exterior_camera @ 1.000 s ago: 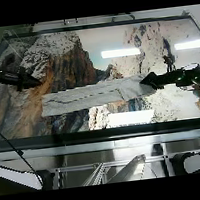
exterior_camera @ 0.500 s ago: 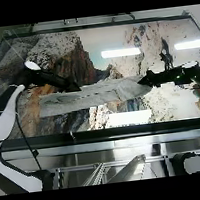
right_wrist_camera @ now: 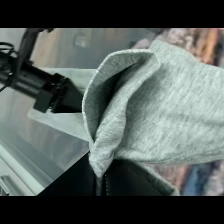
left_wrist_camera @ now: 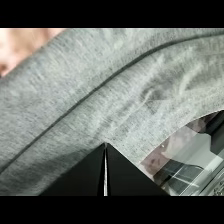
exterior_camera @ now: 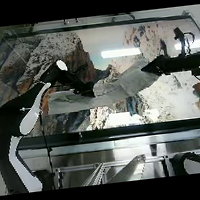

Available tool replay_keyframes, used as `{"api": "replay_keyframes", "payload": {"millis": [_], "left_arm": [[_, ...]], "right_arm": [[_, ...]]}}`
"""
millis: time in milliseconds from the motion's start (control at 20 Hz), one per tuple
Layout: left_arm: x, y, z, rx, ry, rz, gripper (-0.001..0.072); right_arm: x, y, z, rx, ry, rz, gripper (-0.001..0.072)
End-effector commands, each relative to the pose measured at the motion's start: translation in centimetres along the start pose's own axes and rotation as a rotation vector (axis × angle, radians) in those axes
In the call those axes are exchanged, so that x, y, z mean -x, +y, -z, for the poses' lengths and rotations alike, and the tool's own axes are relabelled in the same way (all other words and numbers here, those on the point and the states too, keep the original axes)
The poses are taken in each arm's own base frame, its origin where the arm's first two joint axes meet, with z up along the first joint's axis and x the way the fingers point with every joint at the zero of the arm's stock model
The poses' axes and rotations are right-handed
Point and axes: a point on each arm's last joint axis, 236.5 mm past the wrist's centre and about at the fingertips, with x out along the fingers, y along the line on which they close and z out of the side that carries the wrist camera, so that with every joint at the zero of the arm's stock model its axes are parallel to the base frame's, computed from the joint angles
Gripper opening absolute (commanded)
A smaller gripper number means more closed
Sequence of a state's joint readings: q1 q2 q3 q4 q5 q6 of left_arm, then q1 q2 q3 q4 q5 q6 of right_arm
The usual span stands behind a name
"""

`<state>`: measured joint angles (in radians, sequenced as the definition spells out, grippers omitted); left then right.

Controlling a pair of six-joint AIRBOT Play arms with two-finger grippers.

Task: Fold the shirts.

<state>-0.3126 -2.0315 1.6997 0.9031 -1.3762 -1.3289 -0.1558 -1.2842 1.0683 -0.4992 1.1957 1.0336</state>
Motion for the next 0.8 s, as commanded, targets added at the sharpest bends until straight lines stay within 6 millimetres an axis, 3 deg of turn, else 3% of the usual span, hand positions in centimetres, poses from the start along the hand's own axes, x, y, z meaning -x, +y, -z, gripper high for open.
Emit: {"api": "replay_keyframes", "payload": {"millis": [0, 350, 550, 650, 750], "left_arm": [[-0.3, -0.7, -0.5, -0.019, -0.005, -0.016, 0.0014], [-1.1, -1.6, -0.3, -0.049, 0.01, -0.017, 0.0015], [-1.3, -2.0, -0.6, -0.1, -0.004, -0.018, 0.0013], [0.9, -2.9, -0.3, -0.171, -0.014, -0.015, 0.0011], [6.5, -3.9, -0.7, -0.228, -0.105, -0.034, 0.0011]], "right_arm": [[-0.5, 4.0, 1.0, 0.054, 0.022, -0.05, 0.0016], [-5.9, 12.7, 1.8, 0.118, -0.028, -0.209, 0.0016], [-8.7, 15.8, 2.3, 0.127, -0.066, -0.251, 0.0016], [-10.5, 16.3, 3.4, 0.124, -0.039, -0.254, 0.0016], [-12.4, 17.5, 4.0, 0.137, -0.031, -0.258, 0.0016]]}}
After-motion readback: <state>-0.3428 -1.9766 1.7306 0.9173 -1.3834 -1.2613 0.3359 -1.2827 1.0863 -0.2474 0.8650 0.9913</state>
